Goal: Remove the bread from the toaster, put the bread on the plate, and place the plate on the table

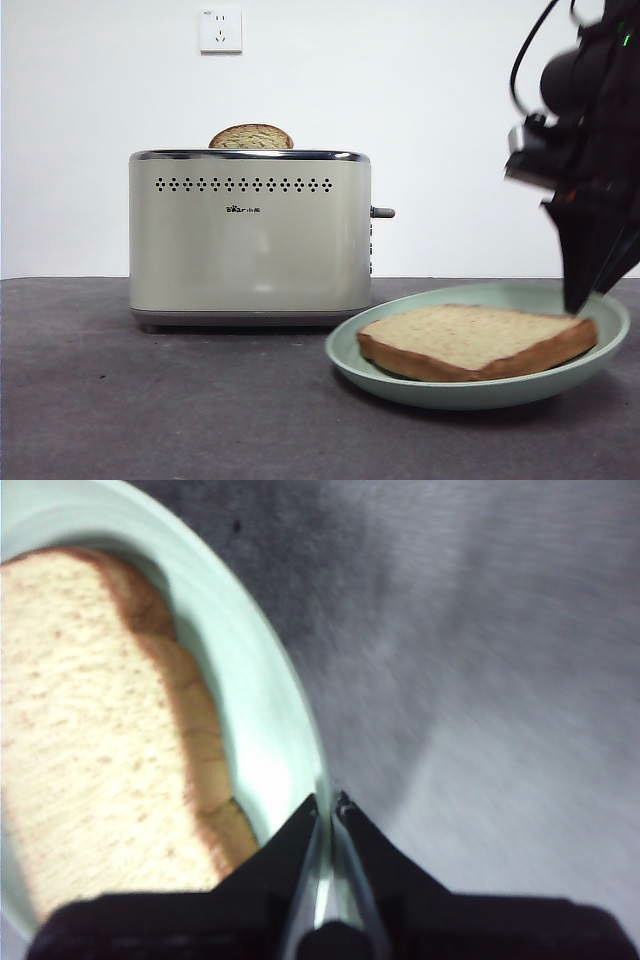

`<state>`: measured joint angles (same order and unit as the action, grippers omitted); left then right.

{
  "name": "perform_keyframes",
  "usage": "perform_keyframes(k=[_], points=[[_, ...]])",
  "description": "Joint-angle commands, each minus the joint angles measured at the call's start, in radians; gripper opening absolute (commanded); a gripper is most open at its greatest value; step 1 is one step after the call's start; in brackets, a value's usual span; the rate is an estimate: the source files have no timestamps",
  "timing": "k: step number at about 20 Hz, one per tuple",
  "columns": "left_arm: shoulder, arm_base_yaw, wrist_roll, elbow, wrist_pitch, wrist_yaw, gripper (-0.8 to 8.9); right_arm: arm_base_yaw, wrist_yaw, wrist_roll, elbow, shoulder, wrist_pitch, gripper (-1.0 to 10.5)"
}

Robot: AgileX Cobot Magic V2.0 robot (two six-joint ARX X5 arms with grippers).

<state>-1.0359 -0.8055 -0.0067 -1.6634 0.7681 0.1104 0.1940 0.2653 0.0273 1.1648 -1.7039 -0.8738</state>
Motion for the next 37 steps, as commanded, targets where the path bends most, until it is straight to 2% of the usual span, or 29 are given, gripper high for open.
perform_keyframes(k=[1,5,7,9,12,16,20,23,25,28,31,33,34,35,36,37], points=[[0.025,-0.002,0.011,-0.002,-0.011,-0.006,3.46,0.011,0.089,0.008,-0.003,-0.071,0.047,-0.1],[0.038,-0.002,0.012,-0.002,-0.003,-0.005,3.46,0.018,0.095,0.007,-0.003,-0.157,0.074,-0.1],[0.037,-0.002,0.013,-0.002,0.008,-0.006,3.46,0.018,0.092,-0.006,-0.003,-0.159,0.084,0.7],[0.033,-0.002,0.019,-0.002,0.010,-0.006,3.46,0.015,0.092,-0.019,-0.003,-0.155,0.087,2.4],[0.031,-0.002,0.034,-0.002,0.011,-0.014,3.46,0.015,0.092,-0.024,-0.002,-0.135,0.088,2.6],[0.016,-0.002,0.075,-0.002,0.025,-0.102,3.46,0.015,0.093,-0.035,0.002,0.001,0.089,2.6],[-0.034,0.000,0.113,0.003,0.140,-0.128,3.45,0.016,0.097,-0.039,0.002,0.236,0.080,2.6],[-0.051,0.003,0.120,0.084,0.187,-0.215,3.45,0.016,0.103,-0.069,0.002,0.418,0.068,2.5],[-0.040,0.015,0.099,0.191,0.132,-0.222,3.45,0.016,0.103,-0.072,0.002,0.521,0.040,2.5],[0.021,0.068,0.046,0.421,-0.080,-0.222,3.45,0.017,0.105,-0.072,0.002,0.643,-0.011,2.5],[0.111,0.124,-0.050,0.669,-0.326,-0.221,3.45,0.017,0.188,-0.071,0.002,0.730,-0.043,2.5],[0.172,0.170,-0.111,0.800,-0.462,-0.221,3.35,0.018,0.236,-0.071,0.002,0.773,-0.064,1.4],[0.195,0.191,-0.132,0.849,-0.510,-0.215,2.62,0.018,0.236,-0.070,0.002,0.792,-0.079,0.6],[0.210,0.208,-0.132,0.886,-0.538,-0.207,1.03,0.018,0.238,-0.053,0.002,0.806,-0.100,-0.2],[0.217,0.221,-0.130,0.912,-0.560,-0.206,-0.08,0.018,0.238,-0.051,0.002,0.818,-0.122,-0.1],[0.217,0.236,-0.124,0.925,-0.565,-0.185,-0.09,0.018,0.241,-0.050,0.002,0.826,-0.146,-0.1]])
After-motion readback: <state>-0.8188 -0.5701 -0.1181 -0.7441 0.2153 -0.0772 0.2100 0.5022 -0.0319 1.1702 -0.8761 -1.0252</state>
